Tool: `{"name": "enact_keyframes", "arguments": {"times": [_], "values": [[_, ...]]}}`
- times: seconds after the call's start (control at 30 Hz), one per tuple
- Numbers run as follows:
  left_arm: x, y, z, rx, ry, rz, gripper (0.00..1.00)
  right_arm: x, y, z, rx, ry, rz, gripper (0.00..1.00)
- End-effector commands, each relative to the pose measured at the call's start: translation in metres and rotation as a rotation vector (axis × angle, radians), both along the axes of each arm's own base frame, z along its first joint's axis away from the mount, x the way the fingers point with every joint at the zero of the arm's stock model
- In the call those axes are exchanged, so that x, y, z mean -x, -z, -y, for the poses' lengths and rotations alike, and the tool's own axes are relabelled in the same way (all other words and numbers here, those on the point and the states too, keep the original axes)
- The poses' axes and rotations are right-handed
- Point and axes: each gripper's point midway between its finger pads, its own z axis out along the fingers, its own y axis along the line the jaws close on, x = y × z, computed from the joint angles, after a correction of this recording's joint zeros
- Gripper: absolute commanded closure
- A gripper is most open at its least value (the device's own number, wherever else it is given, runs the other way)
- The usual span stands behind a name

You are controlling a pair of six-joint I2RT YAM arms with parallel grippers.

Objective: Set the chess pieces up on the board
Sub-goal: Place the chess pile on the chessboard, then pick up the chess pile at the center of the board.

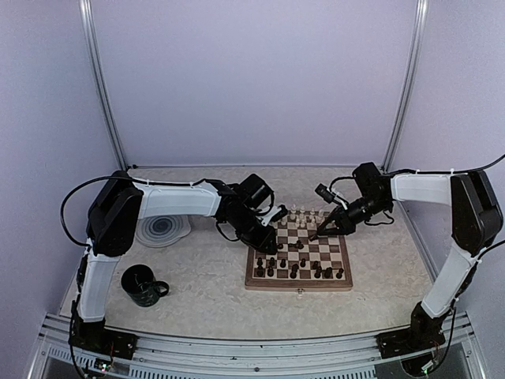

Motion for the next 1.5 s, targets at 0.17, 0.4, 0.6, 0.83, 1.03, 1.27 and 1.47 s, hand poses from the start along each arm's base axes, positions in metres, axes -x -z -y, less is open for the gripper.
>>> {"name": "enact_keyframes", "arguments": {"times": [0.17,0.4,0.6,0.83,1.03,1.27,1.47], "values": [[-0.002,0.008,-0.002,-0.031,-0.004,0.026,0.67,-0.001,-0.017,-0.013,-0.001,-0.047,0.061,0.97],[-0.008,-0.006,0.000,-0.009,-0.004,0.078,0.64,0.002,-0.030,-0.020,-0.030,-0.079,0.081,0.98],[-0.013,-0.062,0.014,0.184,0.004,0.244,0.61,0.003,-0.069,-0.032,-0.143,-0.111,0.083,0.98],[-0.003,-0.136,0.026,0.424,0.005,0.502,0.56,0.000,-0.113,-0.046,-0.283,-0.125,0.041,0.98],[-0.013,-0.163,0.048,0.522,-0.062,0.610,0.51,0.005,-0.130,-0.052,-0.369,-0.162,-0.010,0.98],[-0.024,-0.157,0.065,0.554,-0.082,0.617,0.48,0.014,-0.140,-0.051,-0.409,-0.184,-0.011,0.98],[-0.020,-0.163,0.067,0.604,-0.063,0.639,0.53,0.018,-0.141,-0.051,-0.427,-0.193,-0.022,0.97]]}}
